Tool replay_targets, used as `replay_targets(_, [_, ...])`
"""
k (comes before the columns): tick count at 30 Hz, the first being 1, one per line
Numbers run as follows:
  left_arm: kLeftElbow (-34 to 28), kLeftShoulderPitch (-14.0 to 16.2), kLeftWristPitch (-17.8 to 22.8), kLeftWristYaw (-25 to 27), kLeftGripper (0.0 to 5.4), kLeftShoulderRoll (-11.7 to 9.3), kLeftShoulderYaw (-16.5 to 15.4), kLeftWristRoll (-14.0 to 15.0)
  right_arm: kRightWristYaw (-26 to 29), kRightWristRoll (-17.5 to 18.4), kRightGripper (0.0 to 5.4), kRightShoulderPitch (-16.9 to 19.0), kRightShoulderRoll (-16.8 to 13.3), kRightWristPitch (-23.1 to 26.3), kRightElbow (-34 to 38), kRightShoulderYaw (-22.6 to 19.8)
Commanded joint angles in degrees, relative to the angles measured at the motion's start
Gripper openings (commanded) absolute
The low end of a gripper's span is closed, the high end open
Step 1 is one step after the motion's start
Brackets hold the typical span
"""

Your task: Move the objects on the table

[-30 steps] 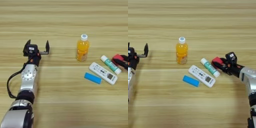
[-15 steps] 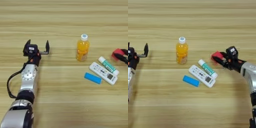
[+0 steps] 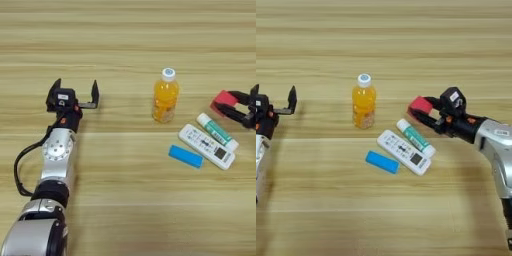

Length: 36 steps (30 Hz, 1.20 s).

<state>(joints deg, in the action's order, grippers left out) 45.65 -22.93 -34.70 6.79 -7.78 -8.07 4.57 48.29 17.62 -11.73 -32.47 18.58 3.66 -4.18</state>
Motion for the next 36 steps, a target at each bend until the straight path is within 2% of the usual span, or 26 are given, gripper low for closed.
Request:
replay_targets(1, [0.4,-0.9,-0.4,-0.2,5.4,-0.2,0.2,-0.6,0.3,1.5,2.29,2.3,-0.1,3.0,7.2,2.4])
replay_targets(9, [0.1,-0.8,-0.4,-0.4,5.4,0.0,0.3,-0.7,2.0,1.5,2.29,1.9,0.9,5.0,11.6,9.7])
replay_targets(18, [-0.2,-0.7,-0.4,-0.8,5.4,0.4,0.6,-0.9,2.1,-0.9,2.29,-1.5,5.0,4.6,7.1,17.6])
replay_targets(26, [-0.2,-0.7,-0.4,-1.4,5.4,0.8,1.0,-1.2,1.5,-3.3,2.29,-4.9,9.2,2.1,-1.6,20.0])
replay_targets(36, [-0.3,-0.7,-0.5,-1.5,5.4,0.9,1.1,-1.2,2.2,-6.3,2.29,-5.9,12.1,-0.7,-9.2,22.1])
